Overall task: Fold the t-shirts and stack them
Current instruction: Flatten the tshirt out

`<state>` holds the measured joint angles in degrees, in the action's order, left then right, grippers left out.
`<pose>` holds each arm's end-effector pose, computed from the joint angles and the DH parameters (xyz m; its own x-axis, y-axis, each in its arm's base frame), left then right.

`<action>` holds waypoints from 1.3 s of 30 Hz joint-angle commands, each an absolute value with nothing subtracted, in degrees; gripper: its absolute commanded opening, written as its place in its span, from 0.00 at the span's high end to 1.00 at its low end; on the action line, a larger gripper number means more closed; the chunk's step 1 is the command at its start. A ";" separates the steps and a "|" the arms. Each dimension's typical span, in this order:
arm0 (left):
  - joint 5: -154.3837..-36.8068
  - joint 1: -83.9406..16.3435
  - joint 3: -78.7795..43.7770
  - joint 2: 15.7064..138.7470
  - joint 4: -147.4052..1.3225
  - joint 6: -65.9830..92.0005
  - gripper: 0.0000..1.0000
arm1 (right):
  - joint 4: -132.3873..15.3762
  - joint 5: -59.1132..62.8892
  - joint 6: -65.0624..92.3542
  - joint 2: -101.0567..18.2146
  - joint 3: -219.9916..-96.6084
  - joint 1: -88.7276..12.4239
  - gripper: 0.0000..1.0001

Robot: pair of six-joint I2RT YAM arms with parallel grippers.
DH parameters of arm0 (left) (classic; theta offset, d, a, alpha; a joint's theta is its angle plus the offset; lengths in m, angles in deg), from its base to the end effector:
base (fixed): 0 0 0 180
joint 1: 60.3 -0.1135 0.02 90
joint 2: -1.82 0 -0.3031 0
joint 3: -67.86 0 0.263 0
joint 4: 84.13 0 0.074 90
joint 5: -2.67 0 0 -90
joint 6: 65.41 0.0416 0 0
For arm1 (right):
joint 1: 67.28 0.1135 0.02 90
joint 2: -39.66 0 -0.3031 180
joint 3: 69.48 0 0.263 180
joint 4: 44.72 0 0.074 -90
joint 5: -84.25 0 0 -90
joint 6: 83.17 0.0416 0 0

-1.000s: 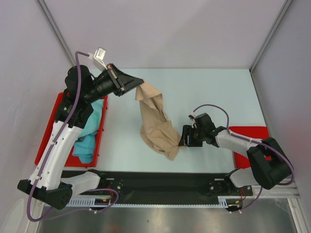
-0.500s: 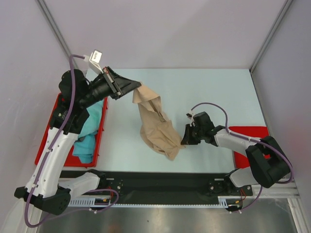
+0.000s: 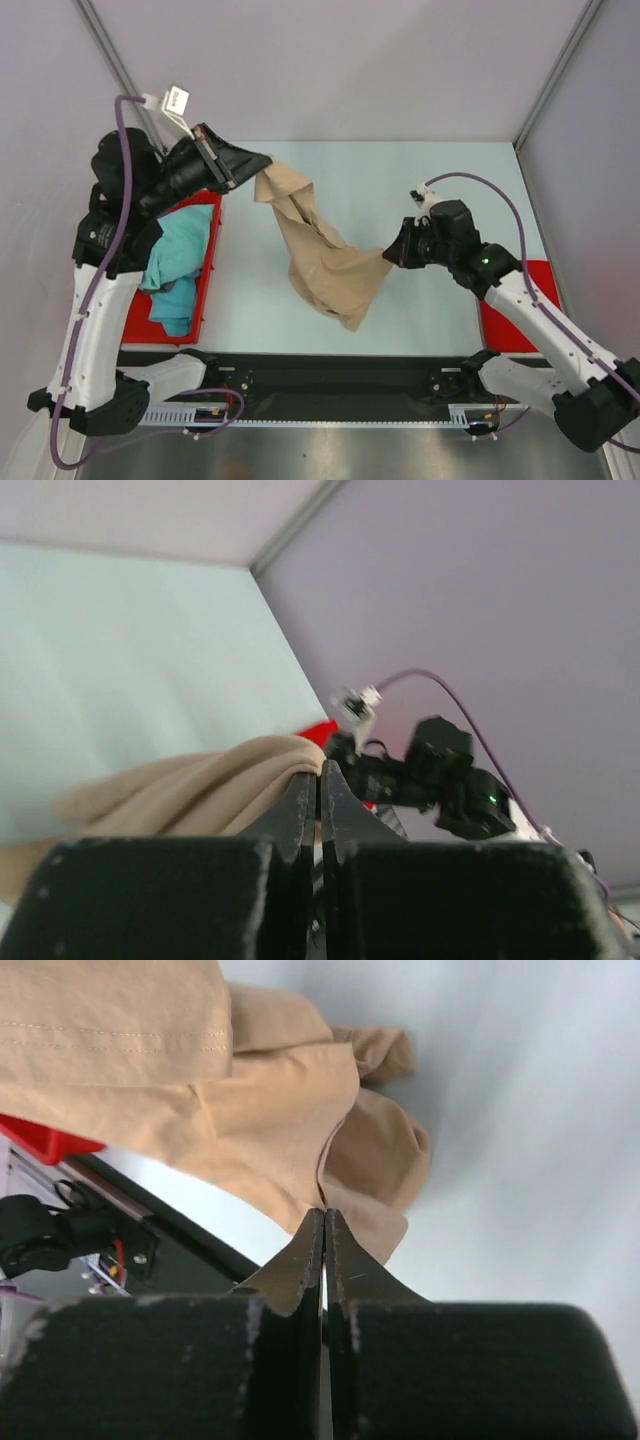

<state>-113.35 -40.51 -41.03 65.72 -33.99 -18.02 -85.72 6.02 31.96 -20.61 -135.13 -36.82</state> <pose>0.1666 -0.0793 0.5616 -0.5465 -0.4499 -0.7063 0.4693 0.5340 -0.7033 0.1895 0.1213 0.3345 -0.7260 0.0554 -0.6855 -0.3655 0.8133 0.4528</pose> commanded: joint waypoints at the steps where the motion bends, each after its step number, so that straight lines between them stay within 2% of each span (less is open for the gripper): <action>1: -110.36 -42.63 -52.17 67.12 -30.96 -11.02 1.00 | -97.69 4.71 30.21 -17.48 -142.06 -36.96 1.00; 7: -105.10 -43.95 -62.39 70.73 -29.10 -5.56 1.00 | -107.11 3.22 28.72 -14.31 -157.96 -36.96 1.00; 16: -102.72 -45.18 -64.60 71.43 -28.93 -4.33 1.00 | -110.47 -2.24 26.70 -17.81 -183.27 -36.96 1.00; 33: -97.62 -45.53 -60.56 64.50 -26.20 -3.71 1.00 | -104.59 -5.31 22.92 -18.18 -202.89 -36.96 1.00; 39: -106.83 -45.53 -54.07 60.72 -29.18 -8.28 1.00 | -97.31 -3.38 27.47 -14.14 -205.45 -36.96 1.00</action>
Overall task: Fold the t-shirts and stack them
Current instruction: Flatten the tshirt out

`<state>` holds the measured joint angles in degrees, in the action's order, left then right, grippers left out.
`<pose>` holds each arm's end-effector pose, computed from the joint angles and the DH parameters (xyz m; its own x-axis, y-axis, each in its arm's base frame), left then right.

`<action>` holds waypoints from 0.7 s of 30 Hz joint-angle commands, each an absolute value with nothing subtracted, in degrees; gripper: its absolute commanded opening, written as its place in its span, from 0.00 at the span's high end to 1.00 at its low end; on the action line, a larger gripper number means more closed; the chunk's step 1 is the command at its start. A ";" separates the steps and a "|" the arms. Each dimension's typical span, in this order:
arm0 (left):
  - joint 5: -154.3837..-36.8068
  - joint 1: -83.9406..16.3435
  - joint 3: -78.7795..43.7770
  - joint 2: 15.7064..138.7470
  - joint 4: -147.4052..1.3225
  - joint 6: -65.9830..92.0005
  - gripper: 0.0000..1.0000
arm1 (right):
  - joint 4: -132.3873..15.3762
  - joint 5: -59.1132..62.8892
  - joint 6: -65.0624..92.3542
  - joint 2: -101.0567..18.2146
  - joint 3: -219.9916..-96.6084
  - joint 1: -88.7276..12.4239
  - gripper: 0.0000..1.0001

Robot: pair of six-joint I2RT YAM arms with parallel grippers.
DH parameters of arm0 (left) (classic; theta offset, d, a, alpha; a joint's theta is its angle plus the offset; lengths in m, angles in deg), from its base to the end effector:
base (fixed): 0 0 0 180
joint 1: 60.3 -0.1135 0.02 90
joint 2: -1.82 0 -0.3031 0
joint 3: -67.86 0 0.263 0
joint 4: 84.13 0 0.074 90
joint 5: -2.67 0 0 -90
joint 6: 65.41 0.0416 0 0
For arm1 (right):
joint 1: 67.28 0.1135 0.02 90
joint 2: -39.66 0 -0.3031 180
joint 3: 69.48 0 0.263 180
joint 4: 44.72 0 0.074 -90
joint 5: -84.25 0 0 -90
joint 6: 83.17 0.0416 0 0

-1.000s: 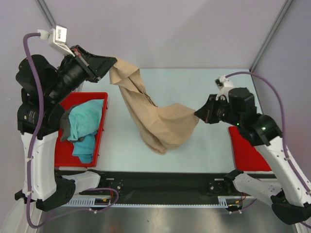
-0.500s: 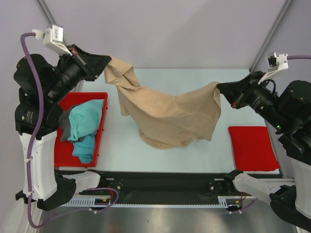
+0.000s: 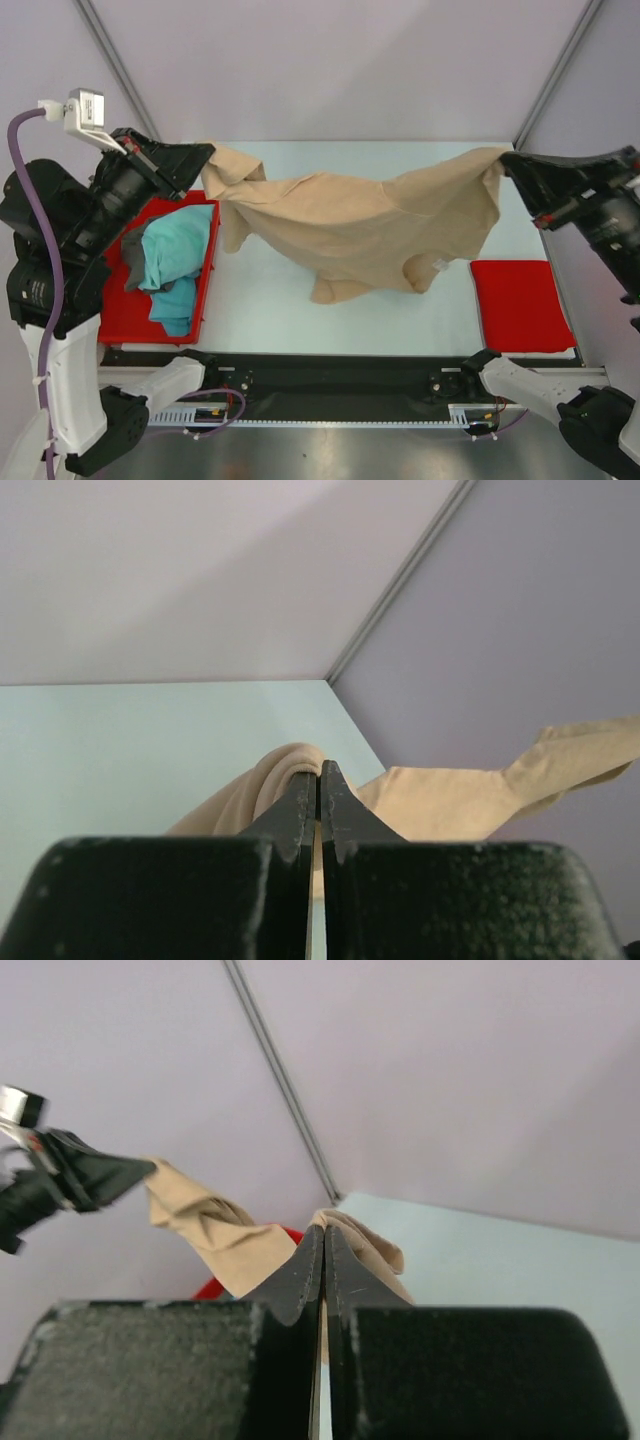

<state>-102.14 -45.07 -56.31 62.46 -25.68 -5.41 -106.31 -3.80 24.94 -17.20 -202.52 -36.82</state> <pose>0.0960 -0.0372 0.6232 -0.1758 -0.4531 -0.8739 0.4754 0.7383 -0.4784 0.0243 0.0159 0.6518 0.0401 0.3840 -0.9225 -0.5760 0.7632 0.2927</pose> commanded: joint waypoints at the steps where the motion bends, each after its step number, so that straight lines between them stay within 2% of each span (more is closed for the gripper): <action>1: -107.02 -45.53 -50.92 58.01 -29.45 -8.72 1.00 | -96.59 -2.94 28.18 -13.52 -205.28 -36.96 1.00; 7: -104.56 -45.53 -42.82 49.65 -26.91 -9.33 1.00 | -94.47 -4.08 30.56 -10.09 -202.82 -36.96 1.00; 14: -101.06 -45.53 -32.97 47.00 -27.78 -10.92 1.00 | -92.63 -10.13 27.41 -12.63 -195.27 -36.87 1.00; 17: -96.59 -45.53 -28.31 47.26 -29.01 -11.27 1.00 | -86.23 -15.82 21.28 -14.47 -186.58 -36.87 1.00; 21: -93.50 -45.53 -19.98 52.07 -34.62 -11.44 1.00 | -69.57 -20.96 11.87 -20.35 -172.70 -38.97 1.00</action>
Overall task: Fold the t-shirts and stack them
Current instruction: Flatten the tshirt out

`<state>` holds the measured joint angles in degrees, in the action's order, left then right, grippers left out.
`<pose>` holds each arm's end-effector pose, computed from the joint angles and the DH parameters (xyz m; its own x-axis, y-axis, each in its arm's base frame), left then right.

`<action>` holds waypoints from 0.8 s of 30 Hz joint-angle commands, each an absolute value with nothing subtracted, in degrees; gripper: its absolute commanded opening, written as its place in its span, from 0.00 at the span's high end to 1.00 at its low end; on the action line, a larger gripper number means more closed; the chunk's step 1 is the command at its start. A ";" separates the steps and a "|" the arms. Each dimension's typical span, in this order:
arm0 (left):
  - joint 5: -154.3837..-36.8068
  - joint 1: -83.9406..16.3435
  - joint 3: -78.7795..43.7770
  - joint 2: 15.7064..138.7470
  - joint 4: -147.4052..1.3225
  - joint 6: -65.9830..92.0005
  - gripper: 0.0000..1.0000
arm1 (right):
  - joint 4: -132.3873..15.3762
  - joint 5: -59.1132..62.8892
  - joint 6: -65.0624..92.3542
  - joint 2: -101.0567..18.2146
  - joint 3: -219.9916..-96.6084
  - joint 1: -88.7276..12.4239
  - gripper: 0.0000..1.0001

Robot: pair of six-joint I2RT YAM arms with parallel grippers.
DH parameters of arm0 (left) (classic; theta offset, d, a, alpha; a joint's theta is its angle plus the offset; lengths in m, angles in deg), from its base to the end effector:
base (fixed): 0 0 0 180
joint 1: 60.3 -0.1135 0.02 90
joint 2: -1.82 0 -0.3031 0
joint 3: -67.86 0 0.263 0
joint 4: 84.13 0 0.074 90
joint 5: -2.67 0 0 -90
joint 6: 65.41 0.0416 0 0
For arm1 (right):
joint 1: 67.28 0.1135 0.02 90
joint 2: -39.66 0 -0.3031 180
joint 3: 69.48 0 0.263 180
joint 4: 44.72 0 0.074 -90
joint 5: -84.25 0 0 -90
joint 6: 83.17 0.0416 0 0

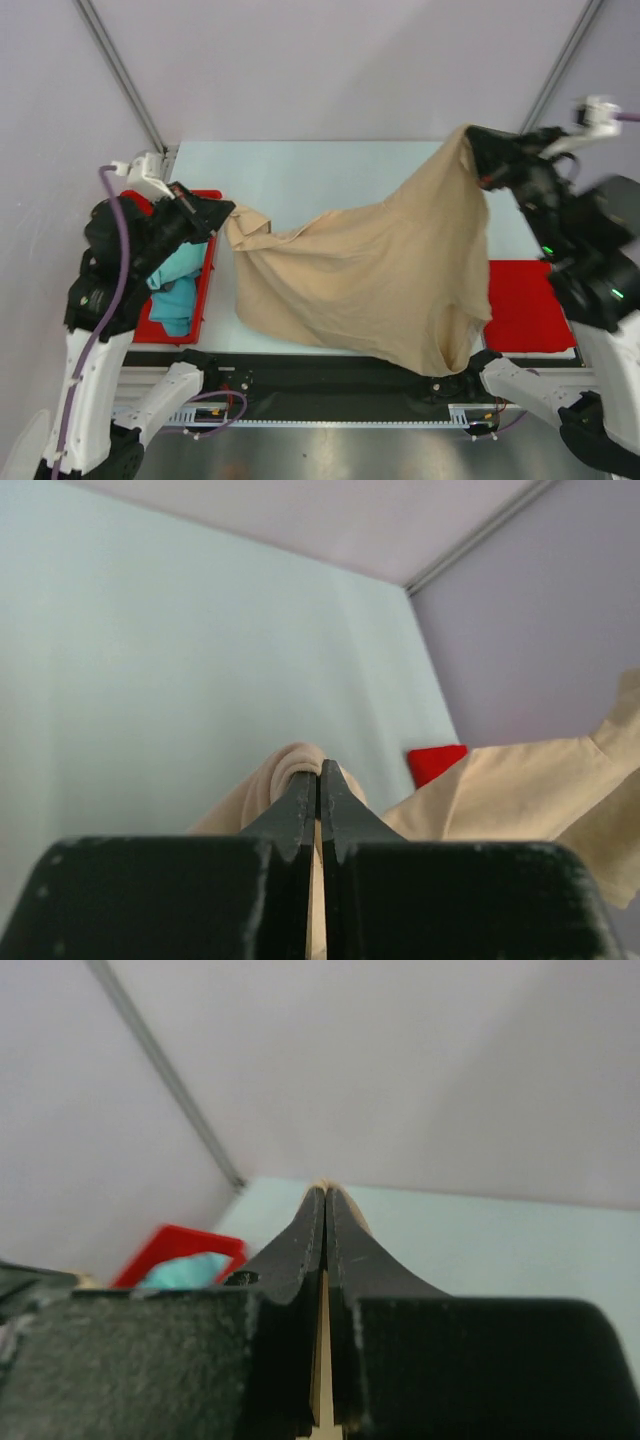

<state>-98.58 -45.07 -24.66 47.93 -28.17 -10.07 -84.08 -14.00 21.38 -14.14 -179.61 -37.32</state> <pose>0.0986 -0.0353 0.5034 -0.3838 -0.4736 -0.7927 0.2736 0.7616 -0.5874 0.0870 0.0432 0.6106 0.1505 0.3737 -0.9153 -0.4268 0.8596 0.2808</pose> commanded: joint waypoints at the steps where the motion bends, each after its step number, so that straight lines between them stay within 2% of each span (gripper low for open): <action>1: -92.62 -45.53 -18.73 53.49 -35.77 -11.45 1.00 | -67.08 -20.70 11.15 -22.20 -171.36 -40.46 1.00; 5: -84.90 -45.80 -16.61 62.53 -39.12 -9.78 0.99 | -59.07 -10.96 17.89 -35.45 -171.07 -56.07 1.00; 7: -81.03 -45.80 -17.31 68.31 -42.10 -7.77 1.00 | -55.11 -7.62 20.53 -44.15 -173.71 -59.35 1.00; 11: -81.35 -48.08 -23.19 79.64 -43.78 -9.24 1.00 | -54.31 -4.11 19.57 -59.01 -188.79 -62.70 1.00; 12: -82.40 -48.60 -26.51 82.65 -43.26 -9.25 0.95 | -55.26 -3.04 19.92 -65.04 -192.23 -64.27 1.00; 13: -82.85 -48.61 -28.46 85.03 -42.47 -8.81 0.78 | -56.93 -2.51 20.28 -67.80 -195.66 -64.90 0.97; 14: -82.94 -48.61 -30.30 89.23 -39.94 -8.64 0.74 | -62.42 -2.15 21.06 -71.05 -199.09 -65.60 0.69; 15: -82.85 -48.35 -32.58 90.32 -39.04 -8.11 0.65 | -65.70 -1.37 21.77 -73.78 -208.08 -66.83 0.52; 16: -82.33 -48.08 -32.96 90.94 -38.42 -7.06 0.41 | -69.65 -0.84 22.21 -79.72 -212.96 -66.84 0.37; 17: -81.28 -47.82 -32.96 91.03 -38.07 -6.27 0.31 | -81.09 -0.48 22.65 -82.57 -219.62 -66.84 0.24; 18: -80.49 -47.03 -32.35 90.59 -37.11 -5.30 0.19 | -87.46 0.04 22.39 -85.21 -231.35 -66.84 0.24; 19: -79.70 -46.68 -31.82 90.07 -36.40 -3.90 0.01 | -93.01 -1.26 22.30 -88.19 -235.47 -66.84 0.24; 20: -79.34 -46.41 -31.21 89.54 -35.53 -3.28 0.00 | -100.29 -2.40 22.21 -87.79 -236.03 -66.58 0.23; 22: -79.51 -45.89 -27.79 87.26 -32.63 -2.57 0.00 | -103.51 -4.68 23.35 -83.50 -224.23 -65.18 0.23; 24: -80.82 -44.75 -22.19 83.67 -31.83 -2.57 0.03 | -100.30 -5.14 24.58 -72.09 -208.79 -64.03 0.24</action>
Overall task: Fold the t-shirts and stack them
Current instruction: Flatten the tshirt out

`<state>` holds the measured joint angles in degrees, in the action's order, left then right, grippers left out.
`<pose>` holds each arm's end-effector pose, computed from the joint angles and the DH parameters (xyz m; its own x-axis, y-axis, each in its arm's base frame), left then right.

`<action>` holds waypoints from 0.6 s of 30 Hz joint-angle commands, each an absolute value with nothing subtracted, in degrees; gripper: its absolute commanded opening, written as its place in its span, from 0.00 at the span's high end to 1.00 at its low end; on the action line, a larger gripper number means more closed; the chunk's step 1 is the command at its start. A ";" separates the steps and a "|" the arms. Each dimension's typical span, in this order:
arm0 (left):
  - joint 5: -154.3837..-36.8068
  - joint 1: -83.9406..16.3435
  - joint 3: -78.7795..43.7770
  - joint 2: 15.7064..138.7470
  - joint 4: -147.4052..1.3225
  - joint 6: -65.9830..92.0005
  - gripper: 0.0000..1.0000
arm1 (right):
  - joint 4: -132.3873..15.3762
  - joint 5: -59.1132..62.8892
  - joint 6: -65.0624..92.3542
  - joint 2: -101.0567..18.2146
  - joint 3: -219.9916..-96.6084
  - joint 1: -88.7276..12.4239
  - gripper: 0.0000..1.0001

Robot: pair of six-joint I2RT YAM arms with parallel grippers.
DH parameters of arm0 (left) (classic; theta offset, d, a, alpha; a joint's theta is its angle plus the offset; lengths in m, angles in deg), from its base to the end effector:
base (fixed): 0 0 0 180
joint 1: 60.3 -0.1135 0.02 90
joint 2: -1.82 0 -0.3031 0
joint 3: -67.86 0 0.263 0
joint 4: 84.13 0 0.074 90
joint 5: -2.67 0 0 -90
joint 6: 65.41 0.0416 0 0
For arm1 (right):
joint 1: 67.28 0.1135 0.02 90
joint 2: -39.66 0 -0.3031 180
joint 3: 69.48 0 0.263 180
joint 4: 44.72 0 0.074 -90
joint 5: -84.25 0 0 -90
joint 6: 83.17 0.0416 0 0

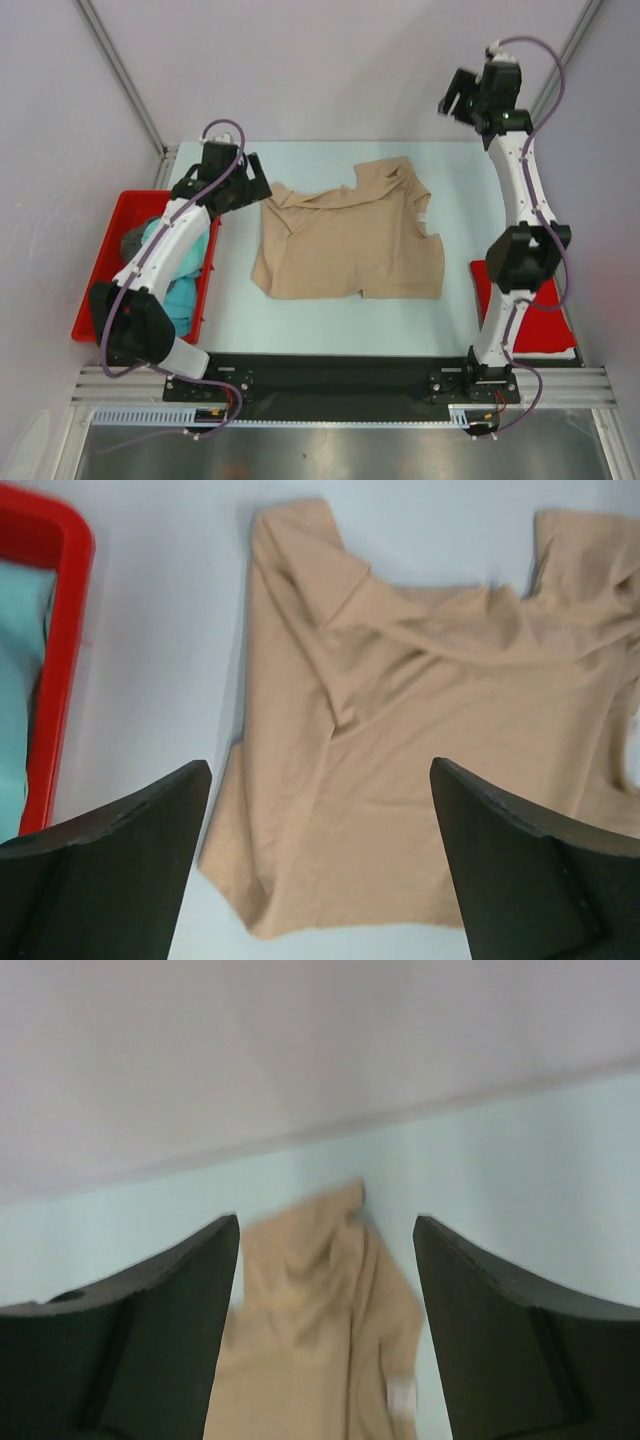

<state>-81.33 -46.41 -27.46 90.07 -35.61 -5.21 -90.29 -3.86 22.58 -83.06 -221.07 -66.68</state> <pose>0.3488 -0.0818 0.3725 -0.6385 -0.3512 -0.6848 -0.1782 0.9331 -0.3125 0.5248 0.0069 0.4623 -0.2880 0.2683 -0.9193 0.0375 0.9624 0.2691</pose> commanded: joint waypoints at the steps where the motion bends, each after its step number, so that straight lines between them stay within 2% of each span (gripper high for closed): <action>1: -81.18 -44.13 -20.06 82.60 -31.83 -2.74 0.06 | -97.58 -4.62 24.67 -67.96 -193.82 -63.50 0.25; 2: -81.62 -43.43 -18.04 81.20 -31.91 -2.92 0.07 | -93.02 -4.18 24.59 -59.48 -186.02 -62.28 0.26; 4: -82.41 -41.58 -12.50 78.74 -31.65 -3.27 0.13 | -91.75 -2.69 26.95 -52.75 -170.57 -61.74 0.28; 6: -83.37 -40.70 -7.42 77.59 -30.86 -3.88 0.18 | -92.27 0.12 27.49 -45.01 -162.86 -61.48 0.34; 7: -83.73 -40.70 -5.90 76.71 -30.69 -3.89 0.27 | -93.32 0.48 27.83 -42.80 -155.95 -61.30 0.37; 9: -83.73 -40.26 -2.31 74.96 -30.24 -3.98 0.41 | -95.52 5.19 28.89 -36.50 -146.54 -61.22 0.54; 10: -83.73 -40.17 -1.07 74.51 -30.16 -3.98 0.46 | -96.31 6.19 29.76 -34.63 -146.48 -61.21 0.54; 11: -83.73 -40.08 -0.18 74.16 -30.16 -3.98 0.50 | -96.93 6.81 30.64 -32.61 -141.60 -60.87 0.66; 13: -84.08 -40.08 2.28 74.59 -30.33 -4.06 0.50 | -97.81 7.69 33.53 -27.77 -137.53 -60.78 0.69; 14: -84.26 -40.08 3.33 75.29 -30.16 -4.32 0.39 | -97.64 8.30 34.59 -25.40 -132.90 -60.95 0.69; 15: -84.69 -40.08 3.77 76.69 -30.50 -4.50 0.31 | -97.29 8.66 35.65 -24.42 -130.94 -60.95 0.63; 16: -84.87 -40.08 4.82 77.23 -30.86 -4.76 0.27 | -97.72 8.49 36.18 -24.06 -127.96 -61.04 0.60; 18: -85.22 -40.17 5.62 78.19 -32.17 -5.38 0.27 | -98.51 9.18 36.36 -24.50 -126.01 -61.13 0.54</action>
